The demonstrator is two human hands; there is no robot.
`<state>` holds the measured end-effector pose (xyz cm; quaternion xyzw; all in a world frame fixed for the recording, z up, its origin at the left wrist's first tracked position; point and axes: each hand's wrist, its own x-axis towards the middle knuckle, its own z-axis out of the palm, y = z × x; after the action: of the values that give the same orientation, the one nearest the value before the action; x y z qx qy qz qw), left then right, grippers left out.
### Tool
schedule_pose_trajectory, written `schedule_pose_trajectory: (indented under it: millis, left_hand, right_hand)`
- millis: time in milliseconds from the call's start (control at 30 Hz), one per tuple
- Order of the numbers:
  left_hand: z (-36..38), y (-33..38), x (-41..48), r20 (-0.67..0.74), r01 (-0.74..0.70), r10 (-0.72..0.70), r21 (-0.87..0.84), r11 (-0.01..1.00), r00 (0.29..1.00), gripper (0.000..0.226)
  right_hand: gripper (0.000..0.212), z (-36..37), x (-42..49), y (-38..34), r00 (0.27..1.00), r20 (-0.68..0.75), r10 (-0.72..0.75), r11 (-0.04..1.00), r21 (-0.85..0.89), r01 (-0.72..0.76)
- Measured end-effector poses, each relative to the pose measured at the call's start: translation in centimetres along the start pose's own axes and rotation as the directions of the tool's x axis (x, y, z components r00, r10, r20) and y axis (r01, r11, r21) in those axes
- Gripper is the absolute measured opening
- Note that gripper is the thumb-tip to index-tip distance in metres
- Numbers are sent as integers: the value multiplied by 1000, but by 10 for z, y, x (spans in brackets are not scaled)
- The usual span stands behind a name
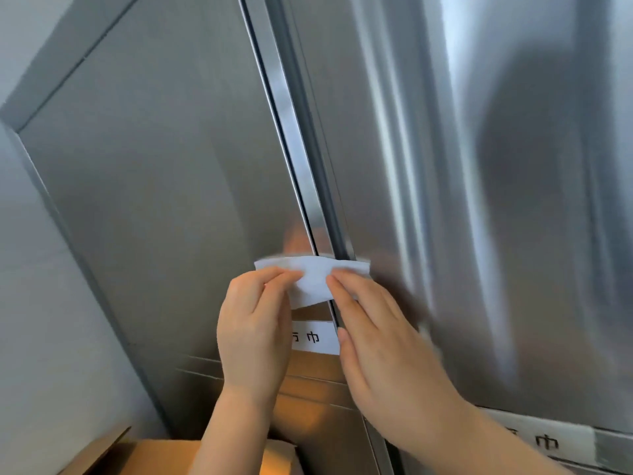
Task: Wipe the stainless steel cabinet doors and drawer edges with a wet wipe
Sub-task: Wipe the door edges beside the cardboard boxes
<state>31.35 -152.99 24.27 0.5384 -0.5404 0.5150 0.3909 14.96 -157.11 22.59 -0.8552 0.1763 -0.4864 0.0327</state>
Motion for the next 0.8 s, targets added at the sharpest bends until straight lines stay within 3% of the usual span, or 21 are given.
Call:
schedule_pose_trajectory:
  millis: [167,333,433,533,700,800]
  left_hand:
    - [12,30,-12,86,171,-165,-75,982,983,38]
    - [21,41,-16,115,317,-305,-109,942,945,43]
    - [26,41,-14,76,310,-303,-107,945,950,46]
    - [29,41,-12,52,289,-285,-85,954,957,48]
    - [29,40,-9,10,289,-290,-109,951,957,45]
    - [31,44,-11,0,270,-273,-154,950,962,41]
  right_hand:
    - [56,10,-3,-6,998,-14,66,952,299,-59]
    - [49,9,-24,-12,966,-217,138,923,381,-46]
    - [50,12,-27,-14,965,-179,191,887,453,-91]
    - [47,12,-21,-13,956,-104,274,781,604,-158]
    - [47,8,-10,-13,933,-75,351,714,666,-215]
    - [41,5,-2,-18,909,19,417,589,756,-286]
